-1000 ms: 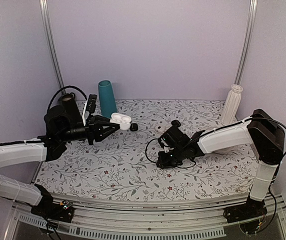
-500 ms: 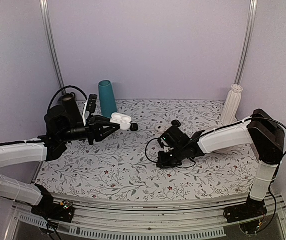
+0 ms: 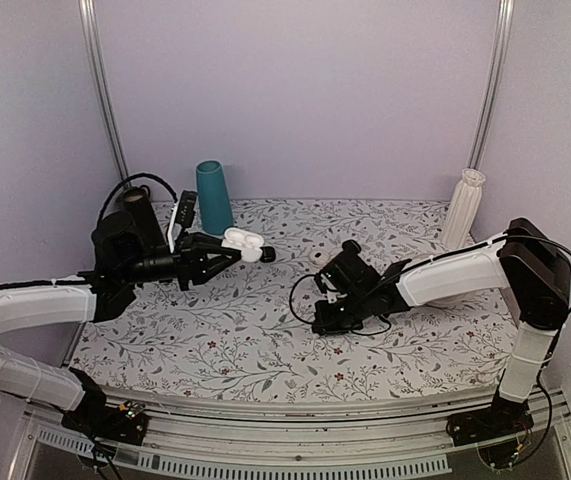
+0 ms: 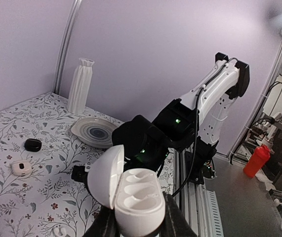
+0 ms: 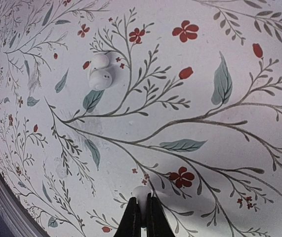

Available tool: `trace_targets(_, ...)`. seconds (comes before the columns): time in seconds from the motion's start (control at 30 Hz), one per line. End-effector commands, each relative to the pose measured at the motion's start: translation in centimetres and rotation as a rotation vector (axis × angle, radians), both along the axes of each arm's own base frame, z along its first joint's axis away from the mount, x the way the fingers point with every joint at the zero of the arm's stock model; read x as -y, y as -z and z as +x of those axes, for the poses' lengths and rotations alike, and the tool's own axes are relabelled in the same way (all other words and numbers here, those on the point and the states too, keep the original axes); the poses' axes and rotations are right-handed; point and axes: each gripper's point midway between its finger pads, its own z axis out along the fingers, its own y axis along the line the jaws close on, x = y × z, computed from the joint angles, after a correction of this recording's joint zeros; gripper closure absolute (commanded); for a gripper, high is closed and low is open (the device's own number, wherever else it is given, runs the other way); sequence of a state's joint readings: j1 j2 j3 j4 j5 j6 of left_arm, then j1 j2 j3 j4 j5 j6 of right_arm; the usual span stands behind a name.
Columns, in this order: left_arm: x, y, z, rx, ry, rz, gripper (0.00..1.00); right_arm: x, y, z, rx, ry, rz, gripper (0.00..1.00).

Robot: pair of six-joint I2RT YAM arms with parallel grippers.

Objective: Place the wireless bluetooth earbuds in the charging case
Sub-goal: Pick up the left earbud from the center of the board, then insert the left earbud into the left side groove of the charging case.

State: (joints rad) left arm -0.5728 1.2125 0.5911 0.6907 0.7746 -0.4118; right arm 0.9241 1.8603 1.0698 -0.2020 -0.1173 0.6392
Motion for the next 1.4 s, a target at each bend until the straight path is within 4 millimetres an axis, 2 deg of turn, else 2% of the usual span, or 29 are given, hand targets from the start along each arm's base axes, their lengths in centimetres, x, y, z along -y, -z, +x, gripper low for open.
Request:
trace_targets(0.0,-0.1,0.1,0.9,0.014,-0.023,0.004,1.0,-0.1,-3.1,0.4,0.084,-0.008,0.038,0.97)
trace_targets(0.23,0.5,0.2,0.4,0.057,0.041,0.006,1.0,0.4,-7.2,1.3,0.205,-0.029,0.092,0.98)
trace_targets(0.5,1.5,-0.5,-0.7,0.229,0.104,0.012,1.0,0.9,-16.0,0.8,0.433,-0.134,0.216,0.98)
trace_targets(0.73,2.5,-0.9,-1.5,0.344,0.163,0.032,1.0,1.2,-24.6,-2.2,0.643,-0.283,0.379,0.98)
trace_targets(0.87,2.9,-1.3,-2.4,0.407,0.2,0.035,1.0,1.1,-28.2,-4.4,0.746,-0.373,0.452,0.97)
trace_targets(1.13,3.8,-1.6,-3.8,0.468,0.245,0.045,1.0,-1.2,-31.6,-7.5,0.805,-0.513,0.525,0.98)
trace_targets(1.37,3.9,-2.0,-4.3,0.499,0.235,0.041,1.0,-2.3,-32.5,-8.3,0.815,-0.549,0.542,0.98)
